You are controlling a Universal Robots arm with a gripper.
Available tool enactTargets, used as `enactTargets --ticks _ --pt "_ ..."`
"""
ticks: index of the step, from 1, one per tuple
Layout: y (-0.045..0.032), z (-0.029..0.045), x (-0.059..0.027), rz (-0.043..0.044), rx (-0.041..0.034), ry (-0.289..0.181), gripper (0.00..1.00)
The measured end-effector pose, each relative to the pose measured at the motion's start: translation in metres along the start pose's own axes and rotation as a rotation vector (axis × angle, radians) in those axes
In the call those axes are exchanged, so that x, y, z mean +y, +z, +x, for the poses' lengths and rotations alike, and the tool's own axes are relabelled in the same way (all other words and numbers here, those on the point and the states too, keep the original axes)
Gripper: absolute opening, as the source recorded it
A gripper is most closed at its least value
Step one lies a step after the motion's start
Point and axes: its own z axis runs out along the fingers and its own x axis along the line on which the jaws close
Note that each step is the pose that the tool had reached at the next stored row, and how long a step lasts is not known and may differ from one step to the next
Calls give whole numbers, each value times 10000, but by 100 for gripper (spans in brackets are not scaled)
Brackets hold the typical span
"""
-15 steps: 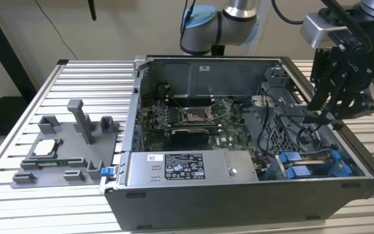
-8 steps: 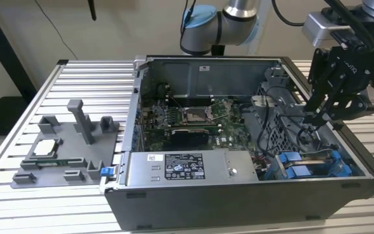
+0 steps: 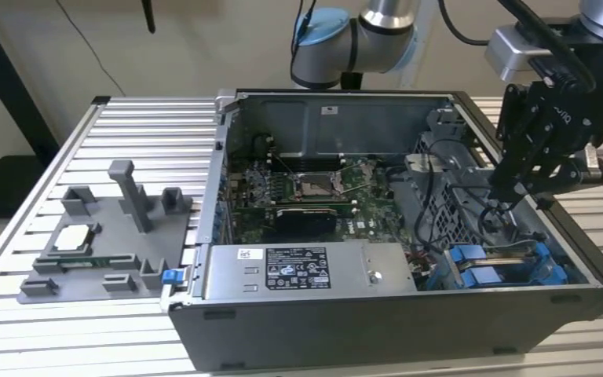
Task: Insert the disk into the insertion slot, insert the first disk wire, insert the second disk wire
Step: 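Insert the first disk wire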
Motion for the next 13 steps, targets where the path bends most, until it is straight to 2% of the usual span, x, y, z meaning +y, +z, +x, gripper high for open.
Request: enactTargets --ticks 13 --pt "17 3 0 23 0 235 0"
